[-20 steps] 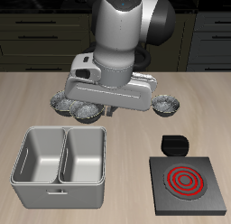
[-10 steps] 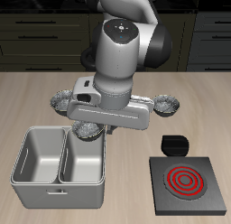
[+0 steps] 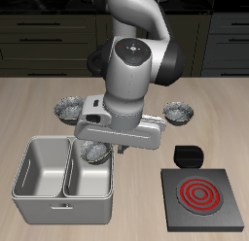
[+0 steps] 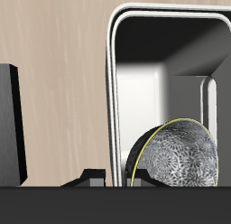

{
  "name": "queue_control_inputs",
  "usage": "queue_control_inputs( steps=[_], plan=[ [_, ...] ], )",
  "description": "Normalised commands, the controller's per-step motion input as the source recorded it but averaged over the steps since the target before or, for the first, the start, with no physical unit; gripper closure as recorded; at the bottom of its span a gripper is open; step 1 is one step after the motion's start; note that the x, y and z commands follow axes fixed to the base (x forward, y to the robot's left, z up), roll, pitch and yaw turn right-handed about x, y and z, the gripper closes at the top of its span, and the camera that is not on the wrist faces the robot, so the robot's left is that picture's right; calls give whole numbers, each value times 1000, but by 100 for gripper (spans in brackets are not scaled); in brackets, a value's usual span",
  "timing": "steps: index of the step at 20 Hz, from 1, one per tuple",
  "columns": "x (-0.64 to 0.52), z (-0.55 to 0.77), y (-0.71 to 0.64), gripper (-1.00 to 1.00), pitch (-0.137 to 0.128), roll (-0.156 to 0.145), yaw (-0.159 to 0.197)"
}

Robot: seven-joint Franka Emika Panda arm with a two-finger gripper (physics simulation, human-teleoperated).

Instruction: Place the smallest bowl in the left side of the drainer and the medium bowl in the right side

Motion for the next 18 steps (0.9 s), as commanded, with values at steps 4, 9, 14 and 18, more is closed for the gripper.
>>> queue_control_inputs(
  steps=[4,9,14,18],
  plan=[
    [-2,-45,-50,-100,3,-2,-1],
    [-52,13,-159,-100,-6,-21,-1],
    [-105,102,-87,-100,-17,-10,8],
    [-203,235,49,-100,-50,44,-6]
  ],
)
